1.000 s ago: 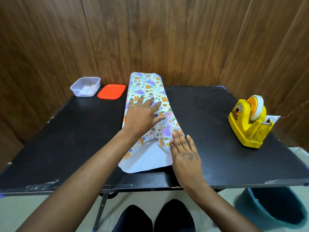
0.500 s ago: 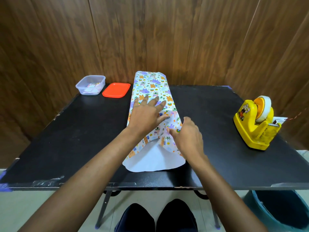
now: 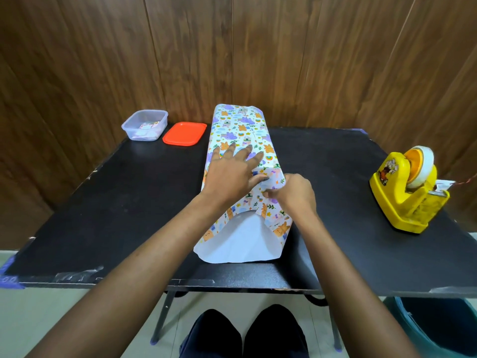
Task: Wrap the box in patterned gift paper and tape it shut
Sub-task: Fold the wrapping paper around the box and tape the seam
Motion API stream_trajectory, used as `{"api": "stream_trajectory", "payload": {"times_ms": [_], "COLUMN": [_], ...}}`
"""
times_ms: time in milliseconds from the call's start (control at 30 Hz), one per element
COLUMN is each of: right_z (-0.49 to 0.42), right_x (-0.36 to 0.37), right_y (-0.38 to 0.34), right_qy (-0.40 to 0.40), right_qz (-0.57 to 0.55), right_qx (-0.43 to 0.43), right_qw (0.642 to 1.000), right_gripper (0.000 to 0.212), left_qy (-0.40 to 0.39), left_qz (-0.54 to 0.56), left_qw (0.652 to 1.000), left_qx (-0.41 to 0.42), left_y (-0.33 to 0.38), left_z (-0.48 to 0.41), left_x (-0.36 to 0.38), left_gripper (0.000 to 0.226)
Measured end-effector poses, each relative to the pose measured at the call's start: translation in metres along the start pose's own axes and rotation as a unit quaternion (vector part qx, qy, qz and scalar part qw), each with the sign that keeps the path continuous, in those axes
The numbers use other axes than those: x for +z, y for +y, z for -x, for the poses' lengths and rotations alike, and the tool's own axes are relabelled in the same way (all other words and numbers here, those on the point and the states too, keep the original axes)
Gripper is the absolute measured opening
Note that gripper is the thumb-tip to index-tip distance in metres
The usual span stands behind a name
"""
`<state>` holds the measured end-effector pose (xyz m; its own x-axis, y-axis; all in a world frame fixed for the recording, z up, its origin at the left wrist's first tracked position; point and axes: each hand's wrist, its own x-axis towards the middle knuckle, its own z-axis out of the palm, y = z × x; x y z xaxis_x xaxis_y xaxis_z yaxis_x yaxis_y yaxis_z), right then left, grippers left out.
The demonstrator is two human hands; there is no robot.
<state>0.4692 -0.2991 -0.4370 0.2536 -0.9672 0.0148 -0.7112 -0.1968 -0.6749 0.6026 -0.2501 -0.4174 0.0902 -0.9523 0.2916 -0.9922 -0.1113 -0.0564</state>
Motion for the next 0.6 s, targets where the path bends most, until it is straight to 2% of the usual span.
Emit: {"api": "stream_trajectory", "payload": {"times_ms": [100,167,300,333,400,467,533,600], "right_z": [0.0,0.001,-0.002,-0.005,-0.011,-0.014,-0.015,-0.014], "right_x": [0.0,0.001,-0.006,-0.009,-0.015,-0.019,-0.021,-0.022], "right_y": [0.003,0.007,-0.001,-0.005,-0.011,-0.015,-0.017,-0.019], "right_qy": [-0.007,-0.016,-0.019,-0.022,-0.032,-0.033,-0.03,-0.025], "right_qz": [0.008,-0.026,-0.113,-0.09,0.013,0.106,0.137,0.161], "right_qx": [0.006,-0.016,-0.093,-0.12,-0.173,-0.194,-0.196,-0.2], "right_qw": [1.0,0.999,0.989,0.988,0.984,0.975,0.97,0.966], "right_gripper": [0.016,0.021,0.064,0.075,0.083,0.081,0.082,0.081], "left_qy": [-0.005,-0.004,-0.003,-0.003,-0.004,-0.023,-0.051,-0.068], "left_qz": [-0.001,-0.001,-0.013,-0.013,-0.004,0.031,0.064,0.037], "left_qw": [1.0,1.0,1.0,1.0,1.0,0.999,0.996,0.994], "left_qx": [0.007,0.006,0.007,0.011,0.025,0.035,0.044,0.072], "left_y": [0.001,0.0,0.0,0.001,-0.002,-0.013,-0.028,-0.037], "left_z": [0.001,0.001,0.001,0.001,0.002,0.002,0.004,0.005], "left_x": [-0.001,-0.001,-0.002,-0.003,-0.007,-0.017,-0.024,-0.022], "left_gripper": [0.062,0.062,0.059,0.058,0.058,0.062,0.069,0.076]}}
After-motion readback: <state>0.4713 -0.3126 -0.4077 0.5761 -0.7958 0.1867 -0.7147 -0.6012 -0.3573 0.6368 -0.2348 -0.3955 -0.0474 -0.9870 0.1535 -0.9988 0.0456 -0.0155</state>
